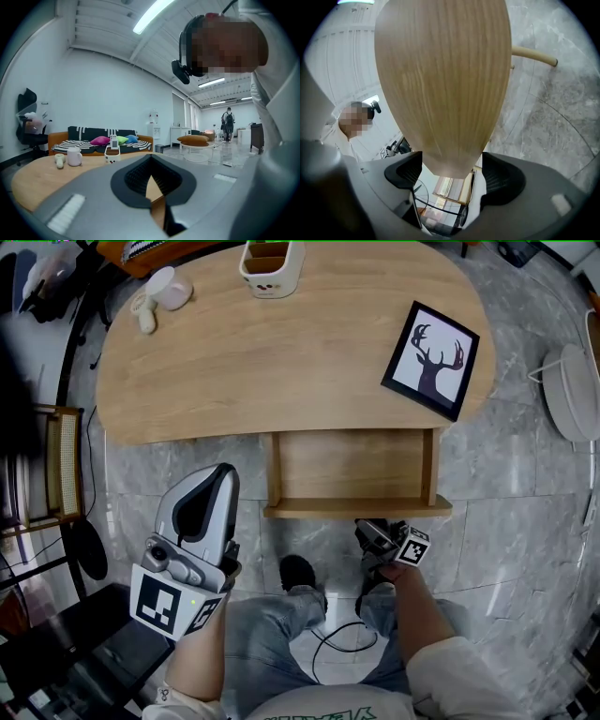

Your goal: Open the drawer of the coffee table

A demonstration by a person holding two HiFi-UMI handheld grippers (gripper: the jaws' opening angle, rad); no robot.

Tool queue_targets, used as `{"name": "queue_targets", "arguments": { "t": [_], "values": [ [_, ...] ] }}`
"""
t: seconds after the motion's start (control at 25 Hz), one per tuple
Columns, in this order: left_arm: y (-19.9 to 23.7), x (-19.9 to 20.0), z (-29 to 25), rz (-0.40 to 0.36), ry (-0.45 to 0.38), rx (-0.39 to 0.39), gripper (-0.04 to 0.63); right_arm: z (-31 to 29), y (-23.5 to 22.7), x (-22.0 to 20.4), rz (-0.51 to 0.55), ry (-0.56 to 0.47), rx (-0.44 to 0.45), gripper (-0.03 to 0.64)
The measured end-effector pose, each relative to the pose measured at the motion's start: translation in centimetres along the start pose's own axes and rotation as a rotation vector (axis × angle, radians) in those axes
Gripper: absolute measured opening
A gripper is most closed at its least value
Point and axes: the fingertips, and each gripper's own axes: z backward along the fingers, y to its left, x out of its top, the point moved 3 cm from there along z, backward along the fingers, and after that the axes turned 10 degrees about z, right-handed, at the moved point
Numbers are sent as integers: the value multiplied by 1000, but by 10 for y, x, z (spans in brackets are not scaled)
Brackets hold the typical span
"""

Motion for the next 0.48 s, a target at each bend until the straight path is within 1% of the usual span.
{"name": "queue_targets", "arguments": {
  "t": [0.08,0.16,0.24,0.36,0.44,0.48],
  "values": [
    [1,4,2,8,6,9,-2,2,1,-5,5,58,-43,399],
    [3,11,4,22,15,25,-2,11,7,-11,5,132,-106,399],
    [3,26,8,39,19,41,-2,26,23,-15,-8,206,-158,399],
    [-1,64,14,49,19,54,-2,44,69,-10,-10,275,-196,399],
    [-4,92,19,62,24,66,-2,50,113,10,30,301,-196,399],
    [-6,107,22,70,28,72,-2,50,138,25,66,314,-188,399]
  ]
}}
